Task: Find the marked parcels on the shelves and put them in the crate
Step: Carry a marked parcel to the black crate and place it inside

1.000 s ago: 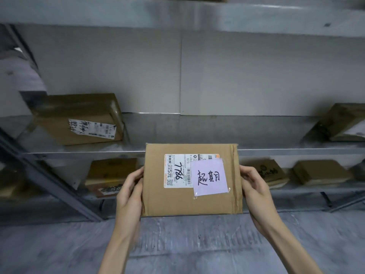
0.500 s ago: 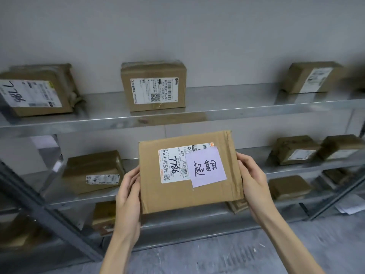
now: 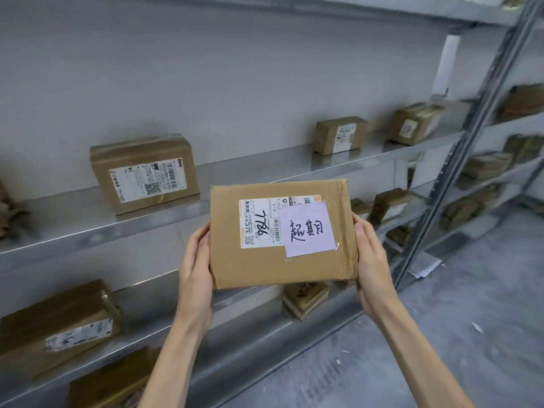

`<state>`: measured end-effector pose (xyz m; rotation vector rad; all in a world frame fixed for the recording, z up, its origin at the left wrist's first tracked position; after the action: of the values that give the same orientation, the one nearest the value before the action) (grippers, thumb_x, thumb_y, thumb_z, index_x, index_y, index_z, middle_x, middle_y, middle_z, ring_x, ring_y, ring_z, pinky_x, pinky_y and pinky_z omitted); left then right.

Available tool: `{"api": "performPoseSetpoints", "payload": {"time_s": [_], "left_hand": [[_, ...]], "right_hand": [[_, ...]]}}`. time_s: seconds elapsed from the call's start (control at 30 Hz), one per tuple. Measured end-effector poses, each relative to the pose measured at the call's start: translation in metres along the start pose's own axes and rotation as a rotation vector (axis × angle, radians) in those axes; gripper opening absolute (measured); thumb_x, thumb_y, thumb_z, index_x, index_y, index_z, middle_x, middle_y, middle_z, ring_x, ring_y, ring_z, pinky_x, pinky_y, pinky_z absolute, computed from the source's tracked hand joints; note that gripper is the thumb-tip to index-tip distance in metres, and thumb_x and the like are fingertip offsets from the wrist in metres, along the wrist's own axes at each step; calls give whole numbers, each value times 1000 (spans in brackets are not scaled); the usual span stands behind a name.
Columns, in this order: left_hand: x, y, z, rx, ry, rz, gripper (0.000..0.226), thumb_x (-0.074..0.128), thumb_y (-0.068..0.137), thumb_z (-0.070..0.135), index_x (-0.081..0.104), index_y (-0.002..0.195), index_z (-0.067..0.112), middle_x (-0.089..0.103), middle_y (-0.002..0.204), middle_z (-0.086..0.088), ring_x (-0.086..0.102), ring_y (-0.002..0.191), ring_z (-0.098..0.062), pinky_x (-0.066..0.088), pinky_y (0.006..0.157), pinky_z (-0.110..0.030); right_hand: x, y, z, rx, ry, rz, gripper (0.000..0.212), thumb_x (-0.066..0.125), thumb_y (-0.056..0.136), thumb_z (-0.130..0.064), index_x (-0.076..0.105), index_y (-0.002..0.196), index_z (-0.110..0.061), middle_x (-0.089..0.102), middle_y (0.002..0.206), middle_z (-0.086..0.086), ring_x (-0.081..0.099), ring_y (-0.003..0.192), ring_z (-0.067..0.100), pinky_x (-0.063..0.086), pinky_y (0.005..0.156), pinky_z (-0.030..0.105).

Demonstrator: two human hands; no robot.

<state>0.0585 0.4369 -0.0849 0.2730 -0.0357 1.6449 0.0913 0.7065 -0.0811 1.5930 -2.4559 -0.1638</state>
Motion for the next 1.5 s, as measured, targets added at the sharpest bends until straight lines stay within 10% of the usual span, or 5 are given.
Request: {"api": "performPoseSetpoints", "payload": {"time_s": [0.27,0.47,0.67,0.87,1.5], "left_hand": [[135,5,-9,-63,-90,-295,26,40,106,38,62,120,42,72,112,11,66,97,-3,54,64,-20],[262,-12,-26,-81,-104,-486,27,41,106,38,62,122,43,69,123,4,62,115,-19,51,94,-50],[390,-63,-42,-115,-151,-659,28,41,106,35,61,126,38,70,120,6,65,107,-7,52,81,-31],[491,-121,-66,-168,-140,-829,26,46,103,43,61,125,44,68,125,5,62,120,-19,51,97,-51],[755,-291,-133,-277,-163,-1495,29,43,106,28,63,127,29,68,125,8,63,111,-4,49,90,-28]], "right_hand": [[-119,-6,-32,-35,12,302,36,34,108,-35,57,135,-31,69,126,-12,62,119,6,46,109,43],[-230,-21,-57,-91,-42,498,39,32,108,-39,57,137,-30,68,127,-12,61,121,6,47,106,37],[-346,-46,-76,-114,-59,699,40,33,107,-43,60,134,-32,71,122,-12,64,117,6,47,106,40],[-446,-86,-82,-122,-90,865,41,33,107,-45,61,133,-32,69,125,-9,62,120,9,44,110,43],[-622,-207,-65,-104,-135,1531,49,33,100,-57,55,138,-35,70,122,-11,63,117,7,49,102,38]]}}
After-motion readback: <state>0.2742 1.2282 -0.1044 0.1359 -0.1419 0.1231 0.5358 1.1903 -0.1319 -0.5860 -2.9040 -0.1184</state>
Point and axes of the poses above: each hand's wrist, its own y-axis towards the middle knuckle, its own x-axis out of the palm, z = x × y, the point moved 5 cm from there along y, towards the middle knuckle
